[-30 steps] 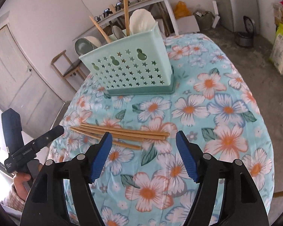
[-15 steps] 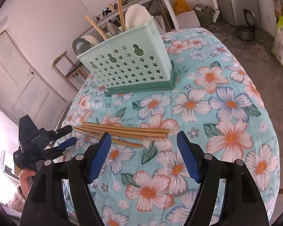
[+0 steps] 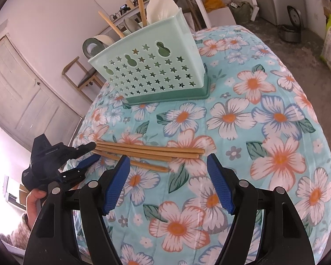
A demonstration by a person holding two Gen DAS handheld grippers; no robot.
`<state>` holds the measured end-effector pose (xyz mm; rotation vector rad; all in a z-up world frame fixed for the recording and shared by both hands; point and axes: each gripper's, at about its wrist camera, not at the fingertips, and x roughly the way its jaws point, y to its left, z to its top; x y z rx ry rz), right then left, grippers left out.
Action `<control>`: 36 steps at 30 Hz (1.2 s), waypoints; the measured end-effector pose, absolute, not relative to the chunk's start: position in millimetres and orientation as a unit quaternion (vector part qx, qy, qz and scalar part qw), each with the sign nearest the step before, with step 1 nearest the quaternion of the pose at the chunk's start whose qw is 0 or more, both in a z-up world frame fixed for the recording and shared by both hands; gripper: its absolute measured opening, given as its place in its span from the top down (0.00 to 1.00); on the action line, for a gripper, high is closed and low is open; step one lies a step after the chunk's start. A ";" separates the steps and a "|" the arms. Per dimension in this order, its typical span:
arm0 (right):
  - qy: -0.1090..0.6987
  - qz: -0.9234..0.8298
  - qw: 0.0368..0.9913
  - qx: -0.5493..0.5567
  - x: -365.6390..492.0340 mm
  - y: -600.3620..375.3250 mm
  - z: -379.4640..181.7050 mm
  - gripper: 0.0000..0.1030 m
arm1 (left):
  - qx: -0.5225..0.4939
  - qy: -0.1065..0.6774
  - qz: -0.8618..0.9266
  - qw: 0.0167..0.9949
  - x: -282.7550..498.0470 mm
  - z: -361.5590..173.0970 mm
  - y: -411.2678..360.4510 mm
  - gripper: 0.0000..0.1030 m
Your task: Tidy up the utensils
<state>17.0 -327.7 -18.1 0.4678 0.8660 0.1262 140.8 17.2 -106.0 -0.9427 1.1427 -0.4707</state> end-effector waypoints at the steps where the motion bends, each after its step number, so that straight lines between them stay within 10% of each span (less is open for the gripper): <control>1: 0.415 0.060 0.879 0.225 16.7 -328.3 -18.0 0.33 | -0.423 0.517 -0.213 0.713 141.3 -105.9 13.5 0.76; 19: 0.408 0.055 0.882 0.229 10.6 -336.3 -13.7 0.33 | -0.403 0.535 -0.237 0.704 122.5 -97.9 -0.9 0.88; 36: 0.411 0.054 0.880 0.231 12.4 -335.5 -16.1 0.33 | -0.479 0.559 -0.198 0.647 137.4 -116.4 9.6 0.69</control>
